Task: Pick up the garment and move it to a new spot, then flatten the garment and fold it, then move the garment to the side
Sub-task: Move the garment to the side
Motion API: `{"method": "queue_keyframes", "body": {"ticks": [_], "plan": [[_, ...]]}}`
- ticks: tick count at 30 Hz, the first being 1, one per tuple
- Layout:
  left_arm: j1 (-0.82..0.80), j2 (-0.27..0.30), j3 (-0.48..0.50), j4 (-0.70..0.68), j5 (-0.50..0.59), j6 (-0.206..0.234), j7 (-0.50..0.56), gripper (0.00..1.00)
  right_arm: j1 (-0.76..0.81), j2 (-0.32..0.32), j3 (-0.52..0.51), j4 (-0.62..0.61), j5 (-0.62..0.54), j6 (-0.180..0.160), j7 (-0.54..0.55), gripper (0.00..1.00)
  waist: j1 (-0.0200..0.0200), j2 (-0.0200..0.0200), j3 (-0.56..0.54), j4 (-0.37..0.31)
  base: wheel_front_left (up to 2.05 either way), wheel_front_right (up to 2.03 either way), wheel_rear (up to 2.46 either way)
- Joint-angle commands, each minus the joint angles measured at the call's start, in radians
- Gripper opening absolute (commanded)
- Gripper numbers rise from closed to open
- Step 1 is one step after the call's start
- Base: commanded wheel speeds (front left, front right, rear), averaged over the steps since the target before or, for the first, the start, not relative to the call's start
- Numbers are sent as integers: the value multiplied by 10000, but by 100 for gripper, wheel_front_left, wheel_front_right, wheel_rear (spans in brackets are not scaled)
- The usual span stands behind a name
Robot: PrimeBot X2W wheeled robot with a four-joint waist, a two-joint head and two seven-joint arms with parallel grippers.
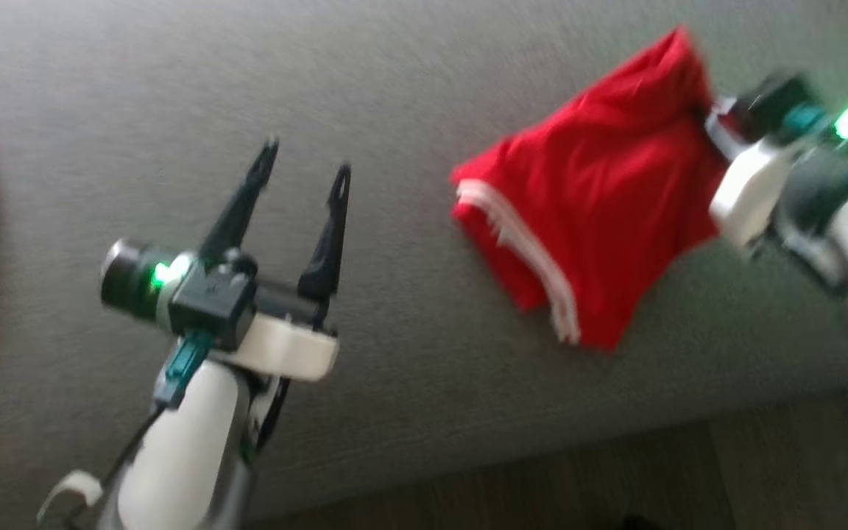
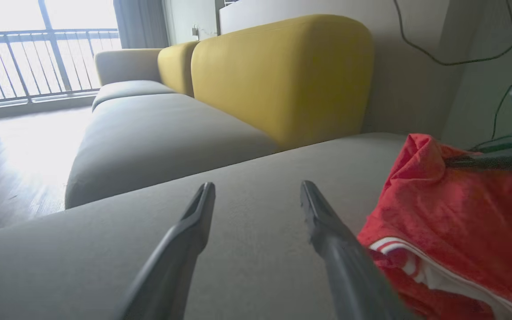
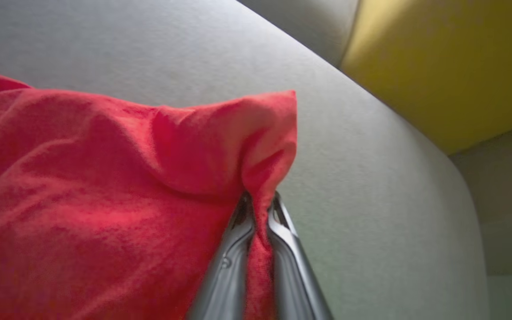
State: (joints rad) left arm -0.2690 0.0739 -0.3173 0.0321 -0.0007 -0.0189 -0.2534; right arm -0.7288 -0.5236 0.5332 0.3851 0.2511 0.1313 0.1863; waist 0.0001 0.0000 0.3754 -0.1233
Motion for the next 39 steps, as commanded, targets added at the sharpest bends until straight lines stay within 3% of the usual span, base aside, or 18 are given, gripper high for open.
{"method": "queue_keyframes", "body": {"ticks": [1, 11, 18, 27, 39], "plan": [[-468, 173, 173, -409, 118, -58, -84, 100, -347, -356, -98, -270, 113, -6, -44, 0, -1, 0, 1072, -894, 0, 0, 0], [-2166, 318, -510, -588, 320, -405, -84, 100, -2075, -946, -2041, 588, 295, -6, -586, 0, -1, 0, 2722, -1431, 0, 0, 0], [-2351, 363, -730, -699, 219, -312, -84, 100, -2103, -851, -4097, 958, -145, -6, -517, 0, -1, 0, 3198, -1331, 0, 0, 0], [-2344, 428, -823, -895, 91, -92, -84, 100, -1907, -651, -6143, 303, -1083, -6, -21, 0, -1, 0, 3486, -1060, 0, 0, 0], [-2238, 369, -933, -1223, -13, 167, -84, 100, -1179, -510, -6593, -1019, -1003, -6, 708, 0, -1, 0, 3486, -916, 0, 0, 0]]}}
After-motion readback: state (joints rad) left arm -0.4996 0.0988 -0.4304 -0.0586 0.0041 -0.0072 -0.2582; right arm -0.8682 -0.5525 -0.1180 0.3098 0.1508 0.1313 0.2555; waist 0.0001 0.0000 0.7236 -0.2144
